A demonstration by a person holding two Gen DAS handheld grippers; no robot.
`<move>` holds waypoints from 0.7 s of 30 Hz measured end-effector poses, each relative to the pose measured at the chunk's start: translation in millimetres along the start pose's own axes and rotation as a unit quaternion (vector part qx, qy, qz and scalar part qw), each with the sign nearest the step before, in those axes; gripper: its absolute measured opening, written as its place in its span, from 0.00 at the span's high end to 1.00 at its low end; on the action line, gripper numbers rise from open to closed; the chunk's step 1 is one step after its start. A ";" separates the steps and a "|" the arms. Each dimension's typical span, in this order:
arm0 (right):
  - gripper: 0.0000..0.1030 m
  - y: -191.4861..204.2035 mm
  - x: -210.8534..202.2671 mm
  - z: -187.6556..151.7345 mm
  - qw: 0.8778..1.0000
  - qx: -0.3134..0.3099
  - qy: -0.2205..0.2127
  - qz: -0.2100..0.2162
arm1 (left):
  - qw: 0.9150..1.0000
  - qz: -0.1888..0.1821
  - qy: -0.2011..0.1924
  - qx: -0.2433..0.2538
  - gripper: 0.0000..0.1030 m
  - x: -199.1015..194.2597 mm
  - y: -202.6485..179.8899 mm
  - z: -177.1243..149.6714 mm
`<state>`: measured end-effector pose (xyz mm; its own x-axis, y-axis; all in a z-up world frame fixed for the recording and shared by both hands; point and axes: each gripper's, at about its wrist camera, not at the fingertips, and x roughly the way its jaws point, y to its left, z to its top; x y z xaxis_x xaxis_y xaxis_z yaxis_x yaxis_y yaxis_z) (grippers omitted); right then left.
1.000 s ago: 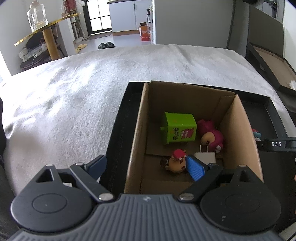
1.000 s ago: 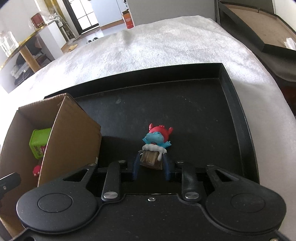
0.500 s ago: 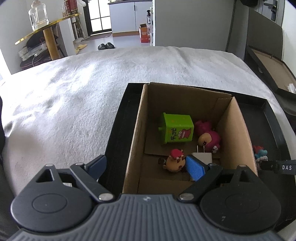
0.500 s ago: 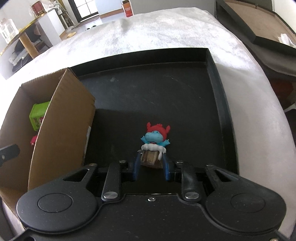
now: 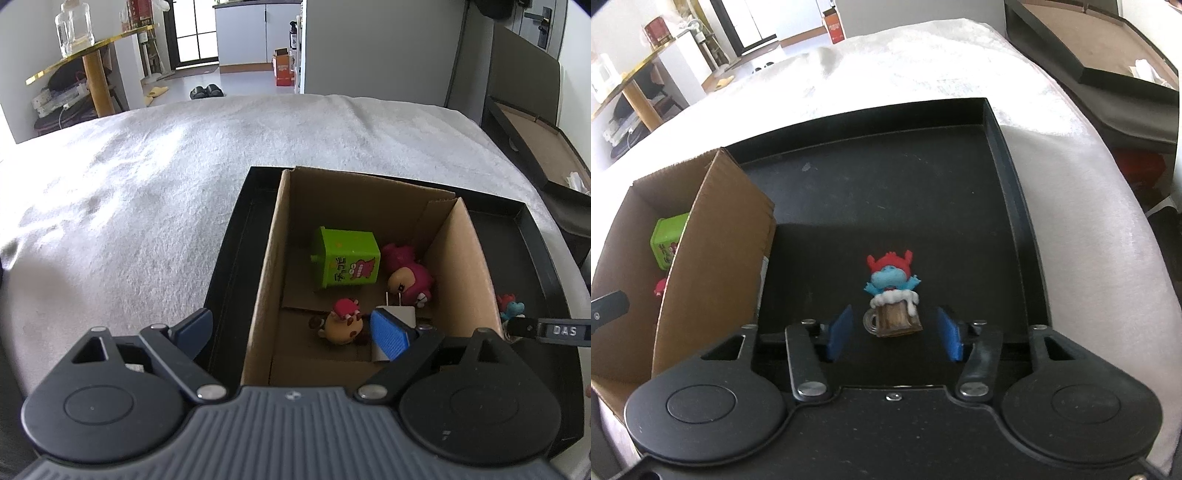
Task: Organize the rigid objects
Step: 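Close the right tool on the keychain figure's brown barrel, then lift the keychain figure with the right tool and carry it over the box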
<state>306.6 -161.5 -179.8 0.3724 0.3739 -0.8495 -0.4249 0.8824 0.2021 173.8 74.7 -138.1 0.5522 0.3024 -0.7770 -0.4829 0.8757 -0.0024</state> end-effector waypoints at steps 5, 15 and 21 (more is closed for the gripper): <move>0.47 4.2 8.0 2.7 1.000 0.003 -0.003 -0.004 | 1.000 -0.002 0.003 -0.010 0.11 2.7 4.8 0.2; 0.51 12.1 23.1 10.2 1.000 -0.011 -0.001 -0.012 | 1.000 -0.002 0.003 -0.015 0.11 4.9 7.4 0.2; 0.64 15.8 24.2 9.9 0.999 -0.029 -0.002 -0.022 | 1.000 -0.002 0.004 -0.012 0.11 4.8 6.1 -0.6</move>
<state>317.0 -135.7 -192.3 0.3953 0.3364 -0.8547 -0.4545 0.8803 0.1362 173.0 81.3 -142.2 0.5481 0.2963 -0.7822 -0.4969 0.8676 -0.0196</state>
